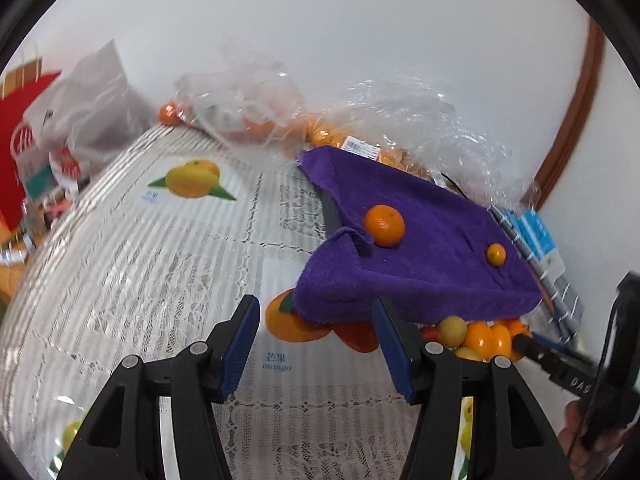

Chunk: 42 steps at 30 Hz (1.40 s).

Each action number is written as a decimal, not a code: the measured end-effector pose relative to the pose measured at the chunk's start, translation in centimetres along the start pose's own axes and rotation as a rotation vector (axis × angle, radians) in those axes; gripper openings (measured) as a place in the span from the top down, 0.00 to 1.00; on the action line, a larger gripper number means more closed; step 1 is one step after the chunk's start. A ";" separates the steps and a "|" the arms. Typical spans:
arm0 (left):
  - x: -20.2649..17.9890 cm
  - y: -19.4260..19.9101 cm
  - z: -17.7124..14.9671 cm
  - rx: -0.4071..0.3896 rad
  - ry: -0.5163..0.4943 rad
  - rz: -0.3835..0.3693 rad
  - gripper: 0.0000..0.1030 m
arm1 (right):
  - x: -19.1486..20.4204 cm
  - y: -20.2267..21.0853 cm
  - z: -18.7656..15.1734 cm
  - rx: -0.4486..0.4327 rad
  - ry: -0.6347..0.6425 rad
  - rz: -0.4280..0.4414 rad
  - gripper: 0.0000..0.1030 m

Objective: Organize fruits
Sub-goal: 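Withdraw both tools from the towel back toward the fruit row, then grasp the stemmed tangerine with the right tool while the left tool grasps a large orange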

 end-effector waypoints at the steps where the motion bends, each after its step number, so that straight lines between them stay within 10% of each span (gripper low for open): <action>1: 0.1 0.0 0.0 0.000 0.016 -0.012 0.45 | 0.0 -0.2 0.0 0.002 -0.012 0.010 0.49; 8: 0.1 -0.4 -0.3 0.018 0.036 -0.031 0.45 | -0.5 -0.5 0.1 0.027 -0.098 0.109 0.60; 25: -1.0 -0.8 -0.6 0.041 -0.005 -0.045 0.43 | -3.1 0.9 -2.7 -0.001 -0.006 -0.063 0.57; 37: -6.6 -2.4 -4.2 0.220 -0.152 -0.266 0.43 | -3.9 2.0 -2.4 -0.080 -0.038 -0.077 0.59; 42: -8.3 -3.2 -5.8 0.274 -0.240 -0.225 0.43 | -5.1 2.5 -2.3 -0.098 -0.103 -0.066 0.59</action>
Point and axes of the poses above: each gripper's, at about its wrist camera, not at the fingertips, and y roughly against the way its jaws point, x to its left, z to its top, the point moved 9 cm from there along -y, roughly the way its jaws point, and after that the axes turned 13 degrees about -z, right-handed, at the moved point
